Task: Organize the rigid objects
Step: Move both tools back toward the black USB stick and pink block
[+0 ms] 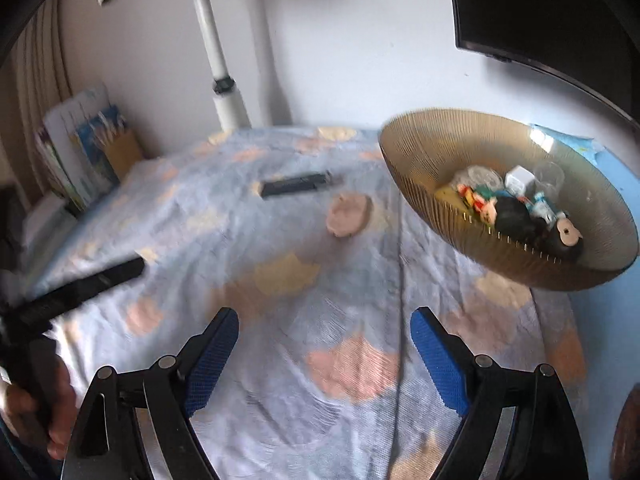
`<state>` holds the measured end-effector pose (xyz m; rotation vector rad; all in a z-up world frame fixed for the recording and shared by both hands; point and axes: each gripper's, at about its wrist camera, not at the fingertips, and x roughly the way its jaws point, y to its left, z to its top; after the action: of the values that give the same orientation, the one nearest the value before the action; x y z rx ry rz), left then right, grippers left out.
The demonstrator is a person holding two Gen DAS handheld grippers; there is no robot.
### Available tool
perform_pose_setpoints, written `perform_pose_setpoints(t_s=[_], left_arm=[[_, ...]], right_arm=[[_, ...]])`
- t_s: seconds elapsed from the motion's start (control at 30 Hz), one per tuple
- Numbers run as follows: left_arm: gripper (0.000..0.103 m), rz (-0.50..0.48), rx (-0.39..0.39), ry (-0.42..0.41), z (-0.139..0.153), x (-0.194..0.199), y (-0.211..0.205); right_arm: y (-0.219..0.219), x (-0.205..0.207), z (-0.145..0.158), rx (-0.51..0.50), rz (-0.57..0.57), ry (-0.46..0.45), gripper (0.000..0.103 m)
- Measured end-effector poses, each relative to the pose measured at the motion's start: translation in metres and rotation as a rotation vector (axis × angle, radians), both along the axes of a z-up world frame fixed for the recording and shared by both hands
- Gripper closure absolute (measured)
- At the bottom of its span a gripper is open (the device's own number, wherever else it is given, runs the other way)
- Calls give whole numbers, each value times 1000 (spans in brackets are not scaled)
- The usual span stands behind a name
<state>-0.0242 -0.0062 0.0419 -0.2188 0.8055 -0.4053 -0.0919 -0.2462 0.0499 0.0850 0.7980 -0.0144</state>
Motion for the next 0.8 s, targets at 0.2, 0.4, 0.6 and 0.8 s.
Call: perform_pose_setpoints(t_s=[0.2,0.4,0.6,0.8], left_arm=[[21,0,-3,16,-1,0,-2],[23,-21,151,157,1,19,-8],[23,-250,117,17,48,65,-28],[23,-435,234,-47,32,107,-84]], right_arm=[[4,6,-6,-28,0,37,16],[-6,10,-3,25,-35,92,16],[-11,31,31,237,-46,121,18],[4,79,10,152,-97,149,43]])
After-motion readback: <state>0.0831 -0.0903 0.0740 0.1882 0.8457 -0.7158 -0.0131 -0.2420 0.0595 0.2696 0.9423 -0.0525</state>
